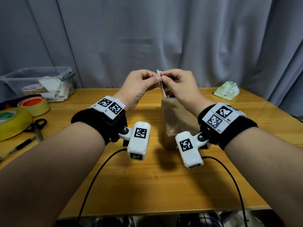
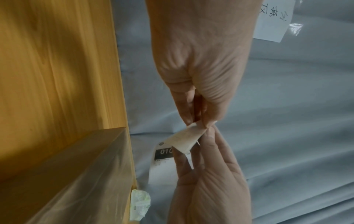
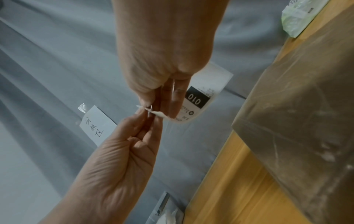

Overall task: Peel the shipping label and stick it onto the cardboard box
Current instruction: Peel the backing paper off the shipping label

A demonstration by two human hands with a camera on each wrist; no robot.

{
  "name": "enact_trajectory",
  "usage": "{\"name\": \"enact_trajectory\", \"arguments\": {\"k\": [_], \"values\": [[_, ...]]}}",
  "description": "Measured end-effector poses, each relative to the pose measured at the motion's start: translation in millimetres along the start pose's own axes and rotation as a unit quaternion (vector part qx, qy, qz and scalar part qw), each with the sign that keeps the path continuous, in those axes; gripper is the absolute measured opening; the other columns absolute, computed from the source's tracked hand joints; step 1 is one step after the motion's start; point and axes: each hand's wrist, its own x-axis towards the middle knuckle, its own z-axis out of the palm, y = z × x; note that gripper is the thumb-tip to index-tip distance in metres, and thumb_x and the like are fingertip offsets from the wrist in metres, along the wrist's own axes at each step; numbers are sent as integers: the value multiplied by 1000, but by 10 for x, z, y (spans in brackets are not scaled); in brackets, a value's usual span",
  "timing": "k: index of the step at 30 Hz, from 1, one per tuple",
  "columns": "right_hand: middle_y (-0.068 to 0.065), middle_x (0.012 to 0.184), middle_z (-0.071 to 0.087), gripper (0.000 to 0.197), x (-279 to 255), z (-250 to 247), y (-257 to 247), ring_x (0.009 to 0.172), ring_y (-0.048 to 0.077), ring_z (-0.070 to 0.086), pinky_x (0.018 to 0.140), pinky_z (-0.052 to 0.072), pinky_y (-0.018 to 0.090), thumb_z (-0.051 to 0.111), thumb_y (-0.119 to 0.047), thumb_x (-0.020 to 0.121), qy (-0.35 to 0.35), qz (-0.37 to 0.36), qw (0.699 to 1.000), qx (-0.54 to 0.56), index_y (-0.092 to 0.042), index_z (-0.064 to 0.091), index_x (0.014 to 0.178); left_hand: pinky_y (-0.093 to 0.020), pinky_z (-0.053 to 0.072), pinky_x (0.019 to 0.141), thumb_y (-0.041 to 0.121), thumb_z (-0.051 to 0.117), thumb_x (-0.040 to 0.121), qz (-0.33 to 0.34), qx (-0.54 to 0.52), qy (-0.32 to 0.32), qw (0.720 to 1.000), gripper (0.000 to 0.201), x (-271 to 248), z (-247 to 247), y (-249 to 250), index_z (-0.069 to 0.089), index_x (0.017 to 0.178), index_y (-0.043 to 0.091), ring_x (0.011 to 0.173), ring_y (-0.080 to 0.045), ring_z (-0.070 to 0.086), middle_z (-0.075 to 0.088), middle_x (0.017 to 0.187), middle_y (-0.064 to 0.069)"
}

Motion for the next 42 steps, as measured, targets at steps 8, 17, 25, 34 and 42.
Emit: {"name": "enact_trajectory", "arguments": {"k": [8, 17, 25, 34, 42], "values": [[5, 92, 65, 31, -29, 5, 45, 72, -5, 57, 71, 47, 19, 67, -12, 81, -32, -82, 993, -83, -9, 65, 112, -19, 56, 71, 7, 58, 88, -40, -89, 43, 994, 14, 50, 31, 0, 65, 76, 5, 71, -15, 63, 65, 72, -8], [4, 85, 72, 20, -67, -97, 124, 86, 32, 61, 75, 46, 38, 56, -25, 82, 80, -200, 913, -346, -20, 75, 88, -17, 56, 61, 12, 58, 89, -106, -47, 37, 993, 13, 10, 41, -44, 63, 80, 2, 58, -8, 63, 62, 72, -9], [1, 87, 58, 20, -32, -23, 67, 76, 14, 53, 72, 48, 30, 49, -38, 89, 139, 70, 988, 11, -19, 56, 91, -16, 54, 62, 14, 58, 90, -57, -22, 104, 993, 17, -9, -54, -105, 61, 73, 12, 63, -7, 60, 63, 72, -3], [3, 63, 61, 22, -31, -21, 56, 51, 6, 51, 52, 41, 17, 64, -23, 85, 38, 124, 989, 68, -12, 63, 66, -17, 43, 53, 18, 59, 88, -69, 64, 128, 987, 19, -36, -68, -56, 55, 70, 17, 58, -7, 52, 59, 70, 1], [3, 54, 54, 30, 5, 1, -16, 47, 9, 46, 43, 39, 13, 68, -22, 83, -24, 143, 989, -10, -11, 58, 57, -16, 39, 60, 16, 72, 74, 41, 223, 129, 965, 26, -33, -47, 27, 50, 67, 26, 57, -3, 44, 48, 66, 6]]}}
